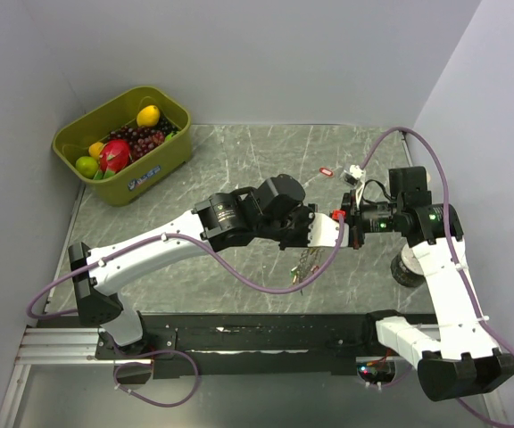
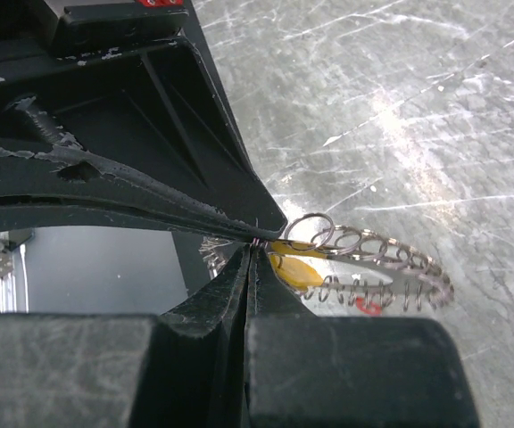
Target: Remove the keys from the keyring
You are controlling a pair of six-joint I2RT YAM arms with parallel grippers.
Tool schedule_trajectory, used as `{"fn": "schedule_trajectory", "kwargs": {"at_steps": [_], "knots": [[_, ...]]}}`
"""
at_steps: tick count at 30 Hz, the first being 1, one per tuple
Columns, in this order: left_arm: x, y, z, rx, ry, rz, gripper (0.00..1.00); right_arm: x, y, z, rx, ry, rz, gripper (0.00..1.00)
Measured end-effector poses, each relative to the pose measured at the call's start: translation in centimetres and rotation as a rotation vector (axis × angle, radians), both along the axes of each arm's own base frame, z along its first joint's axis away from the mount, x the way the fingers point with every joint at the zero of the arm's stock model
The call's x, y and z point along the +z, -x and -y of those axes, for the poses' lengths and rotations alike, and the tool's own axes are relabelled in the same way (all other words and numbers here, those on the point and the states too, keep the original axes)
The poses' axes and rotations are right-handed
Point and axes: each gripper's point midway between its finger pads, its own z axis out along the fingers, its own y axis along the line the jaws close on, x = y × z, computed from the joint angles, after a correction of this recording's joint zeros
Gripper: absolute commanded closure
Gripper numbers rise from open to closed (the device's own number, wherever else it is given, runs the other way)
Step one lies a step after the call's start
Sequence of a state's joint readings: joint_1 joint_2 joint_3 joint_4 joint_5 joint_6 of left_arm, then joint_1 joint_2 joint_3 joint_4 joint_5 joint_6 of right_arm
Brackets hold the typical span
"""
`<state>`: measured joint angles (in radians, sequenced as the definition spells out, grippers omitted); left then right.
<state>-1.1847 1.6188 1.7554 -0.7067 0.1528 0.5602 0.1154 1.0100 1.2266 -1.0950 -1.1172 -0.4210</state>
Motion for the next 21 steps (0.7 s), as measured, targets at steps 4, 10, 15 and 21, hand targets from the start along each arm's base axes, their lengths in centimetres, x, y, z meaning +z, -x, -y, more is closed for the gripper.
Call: {"fn": "schedule_trajectory", "kwargs": {"at_steps": [4, 10, 15, 21], "knots": [[-0.1, 0.2, 0.1, -0.009, -0.001, -0.007, 0.99, -0.1, 0.2, 0.0, 0.007, 0.004, 0.002, 1.00], [0.0, 0.6, 0.3, -0.016, 0.012, -0.037, 0.99, 0.1, 0.6, 0.3, 0.003, 0.016, 0.043, 1.00], [0.5, 0.8, 0.5, -0.027, 0.061, -0.126, 0.99, 0.7, 1.2, 0.6, -0.006, 0.031, 0.124, 0.67], [0.7, -0.3, -0.2, 0.000, 0.114, -0.283, 0.99, 1.7, 1.6, 0.7, 0.004, 0.025, 0.228, 0.55]]}}
